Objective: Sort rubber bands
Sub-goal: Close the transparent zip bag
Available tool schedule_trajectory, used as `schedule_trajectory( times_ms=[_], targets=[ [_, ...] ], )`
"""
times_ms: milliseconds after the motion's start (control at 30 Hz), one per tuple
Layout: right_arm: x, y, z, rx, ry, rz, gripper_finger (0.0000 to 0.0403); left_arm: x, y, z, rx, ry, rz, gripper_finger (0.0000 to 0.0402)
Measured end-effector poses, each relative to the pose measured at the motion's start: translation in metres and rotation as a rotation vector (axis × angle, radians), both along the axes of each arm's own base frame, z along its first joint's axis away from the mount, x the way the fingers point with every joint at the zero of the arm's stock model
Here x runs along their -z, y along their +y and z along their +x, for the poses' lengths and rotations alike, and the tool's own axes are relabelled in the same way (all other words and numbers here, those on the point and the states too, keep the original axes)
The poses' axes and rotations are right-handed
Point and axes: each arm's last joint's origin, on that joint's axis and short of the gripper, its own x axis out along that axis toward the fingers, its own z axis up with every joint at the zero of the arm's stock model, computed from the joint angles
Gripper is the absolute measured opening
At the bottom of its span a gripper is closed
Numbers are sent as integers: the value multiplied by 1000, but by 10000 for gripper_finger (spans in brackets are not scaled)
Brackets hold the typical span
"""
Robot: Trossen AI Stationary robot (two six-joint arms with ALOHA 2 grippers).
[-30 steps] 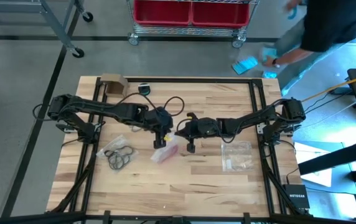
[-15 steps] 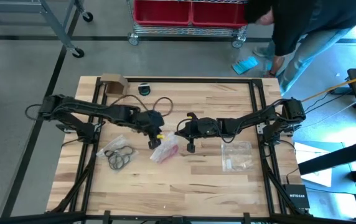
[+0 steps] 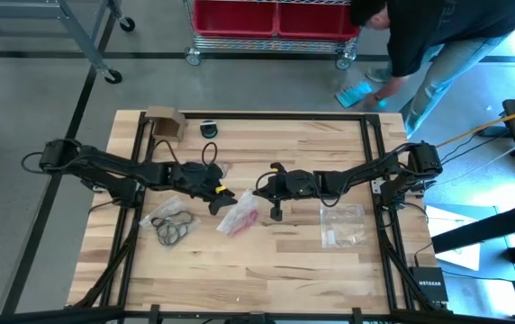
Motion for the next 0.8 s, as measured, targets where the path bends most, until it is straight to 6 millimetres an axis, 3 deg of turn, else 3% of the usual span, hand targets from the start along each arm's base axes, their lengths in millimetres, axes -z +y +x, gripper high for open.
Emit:
schedule_trajectory(
  times_ms=[267, 667, 800],
  targets=[
    [-1, 0, 0, 3, -7, 10, 0, 0, 1, 1, 3, -13, 61, 178],
    [-3, 0, 1, 3, -32, 14, 1, 18, -3, 18, 29, -16, 73, 177],
    [-3, 0, 1, 3, -31, 14, 1, 21, -3, 18, 37, -2, 90, 155]
  ],
)
